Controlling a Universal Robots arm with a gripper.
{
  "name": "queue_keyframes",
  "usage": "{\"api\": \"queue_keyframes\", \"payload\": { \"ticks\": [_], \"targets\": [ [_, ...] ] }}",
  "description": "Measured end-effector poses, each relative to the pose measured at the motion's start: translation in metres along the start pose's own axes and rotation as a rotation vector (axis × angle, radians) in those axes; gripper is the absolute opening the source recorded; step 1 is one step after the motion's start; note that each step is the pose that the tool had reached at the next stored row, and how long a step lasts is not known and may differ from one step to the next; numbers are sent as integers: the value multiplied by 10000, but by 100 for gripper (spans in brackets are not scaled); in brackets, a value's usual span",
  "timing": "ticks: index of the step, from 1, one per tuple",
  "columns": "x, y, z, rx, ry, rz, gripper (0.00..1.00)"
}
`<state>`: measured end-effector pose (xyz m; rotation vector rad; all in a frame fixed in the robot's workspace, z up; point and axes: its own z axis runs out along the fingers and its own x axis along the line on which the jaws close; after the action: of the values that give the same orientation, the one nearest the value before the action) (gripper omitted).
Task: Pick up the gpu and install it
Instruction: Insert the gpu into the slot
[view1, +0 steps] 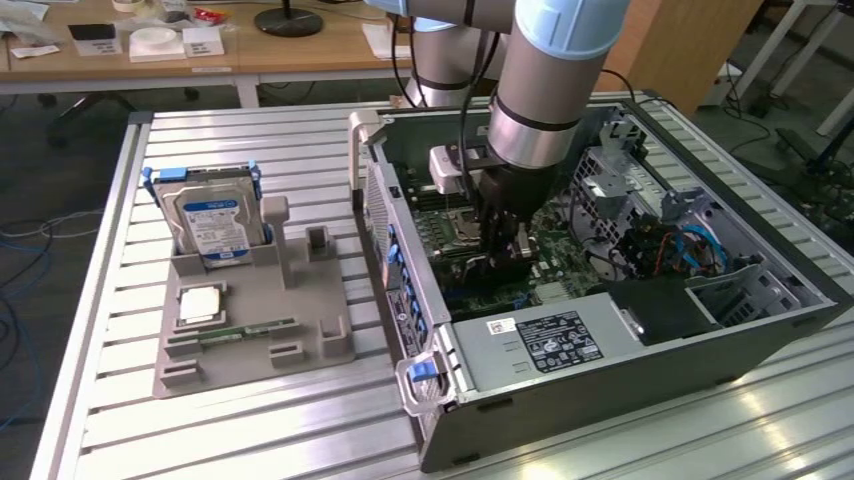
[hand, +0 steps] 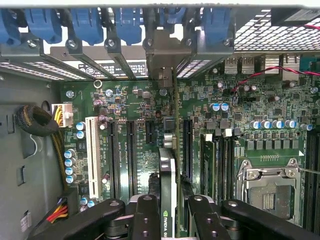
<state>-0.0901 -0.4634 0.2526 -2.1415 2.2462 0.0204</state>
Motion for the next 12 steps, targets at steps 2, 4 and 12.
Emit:
{"api": "queue_keyframes", "payload": {
  "ticks": [2, 4, 12],
  "targets": [
    [0, 0, 0, 0, 0, 0, 26],
    [0, 0, 0, 1, -1, 0, 26],
    [3, 13, 31, 0, 4, -2, 26]
  ]
}}
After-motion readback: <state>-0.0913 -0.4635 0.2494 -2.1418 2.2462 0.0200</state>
